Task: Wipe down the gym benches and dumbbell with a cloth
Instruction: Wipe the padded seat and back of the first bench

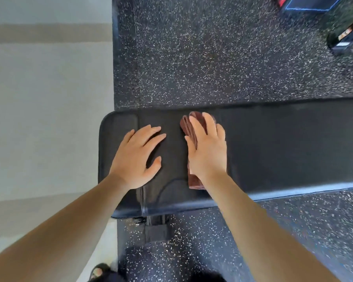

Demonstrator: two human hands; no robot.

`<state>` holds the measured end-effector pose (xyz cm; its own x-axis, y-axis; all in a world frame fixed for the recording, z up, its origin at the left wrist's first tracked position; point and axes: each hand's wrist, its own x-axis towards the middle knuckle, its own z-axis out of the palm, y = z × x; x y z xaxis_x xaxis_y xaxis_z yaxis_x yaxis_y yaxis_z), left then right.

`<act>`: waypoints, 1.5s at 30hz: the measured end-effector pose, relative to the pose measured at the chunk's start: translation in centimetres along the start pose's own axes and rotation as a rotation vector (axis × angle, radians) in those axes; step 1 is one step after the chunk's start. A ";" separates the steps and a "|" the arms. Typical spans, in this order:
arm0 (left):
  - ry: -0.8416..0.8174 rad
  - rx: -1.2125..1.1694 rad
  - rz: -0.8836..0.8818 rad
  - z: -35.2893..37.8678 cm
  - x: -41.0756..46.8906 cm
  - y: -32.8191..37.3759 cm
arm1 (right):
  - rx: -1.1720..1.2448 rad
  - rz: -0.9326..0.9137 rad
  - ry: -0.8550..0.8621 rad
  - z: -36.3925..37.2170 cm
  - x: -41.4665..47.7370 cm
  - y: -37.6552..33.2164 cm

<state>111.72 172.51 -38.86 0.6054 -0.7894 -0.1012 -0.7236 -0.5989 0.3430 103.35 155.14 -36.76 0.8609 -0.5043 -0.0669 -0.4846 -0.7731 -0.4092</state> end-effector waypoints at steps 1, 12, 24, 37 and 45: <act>-0.017 0.000 -0.006 -0.1 0.1 0.1 | 0.006 0.008 -0.010 -0.1 -0.7 0.2; -0.101 0.048 -0.032 0.0 0.6 0.2 | -0.017 0.044 -0.070 -0.8 0.3 -0.1; -0.018 -0.070 -0.156 -2.9 1.3 -3.8 | -0.032 -0.041 -0.164 0.2 6.7 -5.2; 0.168 -0.116 -0.446 -1.3 1.6 -4.0 | -0.114 -0.292 -0.601 3.1 14.2 -10.1; 0.176 -0.095 -0.424 -1.4 1.5 -4.0 | -0.026 -0.325 -0.744 3.7 15.2 -11.4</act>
<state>115.97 173.89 -39.03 0.8941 -0.4379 -0.0938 -0.3717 -0.8424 0.3900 122.57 157.74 -36.47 0.8323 0.1281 -0.5394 -0.1878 -0.8503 -0.4917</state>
